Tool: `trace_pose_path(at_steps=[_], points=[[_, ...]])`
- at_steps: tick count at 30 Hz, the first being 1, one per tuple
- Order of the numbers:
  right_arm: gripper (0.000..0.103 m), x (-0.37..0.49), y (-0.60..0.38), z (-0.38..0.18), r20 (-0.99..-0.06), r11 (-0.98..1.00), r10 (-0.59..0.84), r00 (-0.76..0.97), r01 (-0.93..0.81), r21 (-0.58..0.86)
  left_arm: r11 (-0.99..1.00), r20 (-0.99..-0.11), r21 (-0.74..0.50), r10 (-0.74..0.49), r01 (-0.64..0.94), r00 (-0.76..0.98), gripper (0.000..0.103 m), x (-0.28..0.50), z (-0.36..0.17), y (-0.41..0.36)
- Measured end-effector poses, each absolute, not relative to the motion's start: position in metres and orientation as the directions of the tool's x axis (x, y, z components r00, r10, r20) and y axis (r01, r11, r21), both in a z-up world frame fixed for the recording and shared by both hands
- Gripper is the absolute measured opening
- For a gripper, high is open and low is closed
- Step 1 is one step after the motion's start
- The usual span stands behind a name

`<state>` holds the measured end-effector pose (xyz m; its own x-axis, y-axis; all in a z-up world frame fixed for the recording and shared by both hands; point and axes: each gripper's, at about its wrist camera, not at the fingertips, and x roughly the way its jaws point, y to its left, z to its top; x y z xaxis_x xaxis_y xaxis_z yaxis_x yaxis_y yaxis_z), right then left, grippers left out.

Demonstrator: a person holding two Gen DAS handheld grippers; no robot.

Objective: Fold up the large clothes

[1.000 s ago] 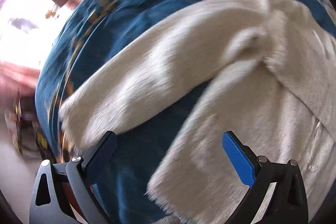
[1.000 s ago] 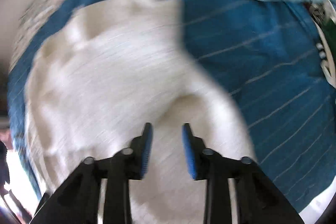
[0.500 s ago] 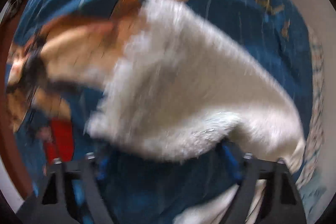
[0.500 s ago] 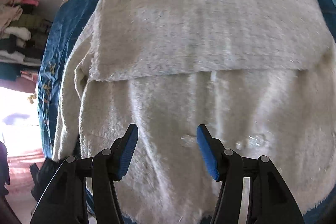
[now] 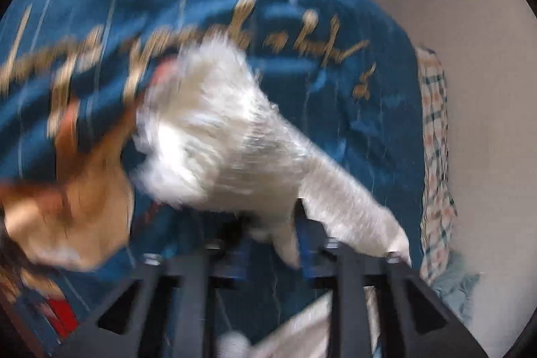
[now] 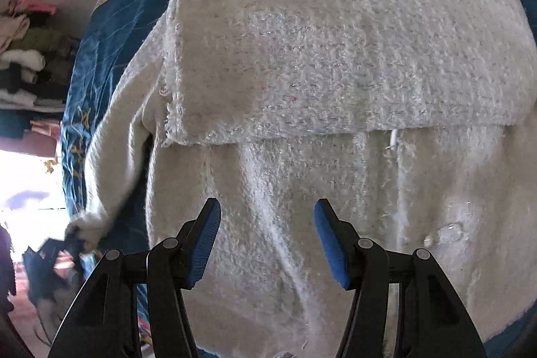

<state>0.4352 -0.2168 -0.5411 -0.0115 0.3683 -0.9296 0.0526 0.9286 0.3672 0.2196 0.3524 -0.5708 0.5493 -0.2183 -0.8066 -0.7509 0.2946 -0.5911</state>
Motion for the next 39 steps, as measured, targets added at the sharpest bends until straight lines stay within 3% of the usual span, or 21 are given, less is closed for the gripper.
trace_pose_path(at_steps=[1, 2, 12, 15, 16, 17, 19, 21, 24, 28, 30, 32, 34, 36, 39], points=[[0.060, 0.436, -0.216, -0.542, -0.931, 0.929, 0.366, -0.009, 0.063, 0.365, 0.273, -0.806, -0.591, -0.229, -0.759, 0.546, 0.068, 0.220, -0.573, 0.342], [0.060, 0.438, -0.215, -0.543, -0.931, 0.929, 0.365, -0.008, 0.067, 0.364, 0.240, -0.802, -0.595, -0.228, -0.767, 0.551, 0.073, 0.212, -0.578, 0.339], [0.060, 0.454, -0.206, -0.553, -0.956, 0.954, 0.293, -0.008, 0.074, 0.291, 0.229, -0.829, -0.555, -0.080, -0.800, 0.553, 0.073, 0.238, -0.583, 0.344], [0.060, 0.459, -0.207, -0.555, -0.970, 0.967, 0.243, 0.004, 0.081, 0.243, 0.196, -0.856, -0.516, -0.068, -0.834, 0.513, 0.070, 0.252, -0.595, 0.358], [0.060, 0.461, -0.206, -0.555, -0.974, 0.971, 0.225, 0.010, 0.082, 0.225, 0.179, -0.858, -0.512, -0.066, -0.840, 0.509, 0.052, 0.253, -0.595, 0.363], [0.060, 0.462, -0.206, -0.556, -0.975, 0.971, 0.222, 0.014, 0.088, 0.222, 0.181, -0.854, -0.517, -0.051, -0.836, 0.517, 0.009, 0.256, -0.591, 0.368], [0.060, 0.465, -0.206, -0.555, -0.974, 0.969, 0.224, 0.023, 0.104, 0.225, 0.213, -0.835, -0.542, -0.026, -0.813, 0.550, 0.007, 0.262, -0.569, 0.377], [0.060, 0.468, -0.204, -0.554, -0.973, 0.967, 0.230, 0.038, 0.106, 0.233, 0.250, -0.739, -0.649, 0.017, -0.718, 0.674, 0.007, 0.264, -0.528, 0.383], [0.060, 0.478, -0.200, -0.552, -0.970, 0.964, 0.237, 0.051, 0.110, 0.241, 0.339, -0.673, -0.685, 0.045, -0.645, 0.739, 0.007, 0.270, -0.496, 0.380], [0.060, 0.490, -0.197, -0.558, -0.972, 0.965, 0.234, 0.035, 0.113, 0.236, 0.272, -0.733, -0.659, -0.024, -0.702, 0.679, 0.017, 0.274, -0.549, 0.393], [0.060, 0.494, -0.197, -0.560, -0.972, 0.965, 0.232, 0.026, 0.120, 0.233, 0.181, -0.781, -0.625, -0.114, -0.760, 0.615, 0.030, 0.269, -0.599, 0.406], [0.060, 0.497, -0.198, -0.562, -0.977, 0.971, 0.210, 0.023, 0.115, 0.211, 0.082, -0.738, -0.671, -0.172, -0.737, 0.653, 0.036, 0.259, -0.630, 0.413], [0.062, 0.503, -0.197, -0.562, -0.985, 0.979, 0.171, 0.033, 0.105, 0.173, 0.052, -0.704, -0.705, -0.171, -0.708, 0.689, 0.040, 0.253, -0.632, 0.415], [0.069, 0.508, -0.195, -0.558, -0.996, 0.995, 0.065, 0.064, 0.077, 0.069, 0.118, -0.740, -0.672, -0.146, -0.731, 0.656, 0.039, 0.257, -0.620, 0.412], [0.070, 0.519, -0.187, -0.554, -0.979, 0.987, -0.159, 0.126, 0.037, -0.155, 0.277, -0.809, -0.565, 0.000, -0.777, 0.588, 0.034, 0.265, -0.587, 0.400]])
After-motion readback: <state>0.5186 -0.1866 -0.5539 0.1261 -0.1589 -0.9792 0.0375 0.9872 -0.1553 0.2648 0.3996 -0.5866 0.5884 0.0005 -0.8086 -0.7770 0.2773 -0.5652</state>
